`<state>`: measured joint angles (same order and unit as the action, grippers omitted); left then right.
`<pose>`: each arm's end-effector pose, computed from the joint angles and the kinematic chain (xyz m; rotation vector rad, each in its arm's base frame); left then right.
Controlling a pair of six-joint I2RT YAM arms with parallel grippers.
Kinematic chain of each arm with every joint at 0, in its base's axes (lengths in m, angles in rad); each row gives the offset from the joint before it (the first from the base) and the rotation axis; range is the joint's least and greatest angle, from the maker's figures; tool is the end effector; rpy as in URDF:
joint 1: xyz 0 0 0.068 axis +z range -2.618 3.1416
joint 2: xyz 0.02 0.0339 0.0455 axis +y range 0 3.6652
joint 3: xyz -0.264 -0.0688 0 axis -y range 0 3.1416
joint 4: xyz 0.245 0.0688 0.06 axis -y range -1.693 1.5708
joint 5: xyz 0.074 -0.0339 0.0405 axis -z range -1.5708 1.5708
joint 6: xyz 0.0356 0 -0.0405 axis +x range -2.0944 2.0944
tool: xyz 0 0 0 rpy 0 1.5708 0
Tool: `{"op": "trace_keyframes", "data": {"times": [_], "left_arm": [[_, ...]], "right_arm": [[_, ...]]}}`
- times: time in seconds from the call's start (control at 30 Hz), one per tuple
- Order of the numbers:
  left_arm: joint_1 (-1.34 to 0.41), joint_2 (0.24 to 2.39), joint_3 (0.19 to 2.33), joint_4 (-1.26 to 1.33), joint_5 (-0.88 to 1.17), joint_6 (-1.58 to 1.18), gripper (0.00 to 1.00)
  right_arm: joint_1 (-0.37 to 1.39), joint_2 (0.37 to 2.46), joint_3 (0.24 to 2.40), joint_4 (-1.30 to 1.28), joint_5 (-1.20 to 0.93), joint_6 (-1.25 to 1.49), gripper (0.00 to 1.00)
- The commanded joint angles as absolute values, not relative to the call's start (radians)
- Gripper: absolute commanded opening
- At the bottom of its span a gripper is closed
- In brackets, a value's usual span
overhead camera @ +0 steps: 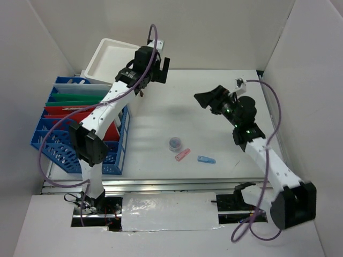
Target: Organize the desk
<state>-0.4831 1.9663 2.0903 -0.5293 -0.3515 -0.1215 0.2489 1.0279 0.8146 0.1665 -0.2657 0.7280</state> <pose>0.4096 -0.2010 0.4046 0.1253 1.9463 -0.0517 0.2342 0.0692 0.3412 0.1917 1.6936 0.9566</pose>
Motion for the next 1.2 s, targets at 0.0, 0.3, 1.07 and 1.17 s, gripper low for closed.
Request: {"op": "trace_keyframes", "data": {"times": [0.0, 0.3, 1.07, 1.17], "left_arm": [[-0.511, 1.833, 2.146, -0.644, -0.388, -0.262, 0.99], [-0.518, 1.370, 1.781, -0.707, -0.410, -0.379, 0.99], [-0.419, 0.858, 1.163, -0.476, -0.336, -0.318, 1.00], [-0.417, 0.851, 1.151, -0.463, -0.290, -0.310, 1.00]], "right_arm": [[0.250, 1.231, 0.795, 0.537, -0.332, 0.895, 0.99], [0.321, 2.026, 1.202, 1.037, -0.503, 1.319, 1.00], [0.508, 2.674, 2.080, 0.624, -0.348, 1.354, 0.91], [0.509, 2.692, 2.072, 0.687, -0.328, 1.377, 0.87]]}}
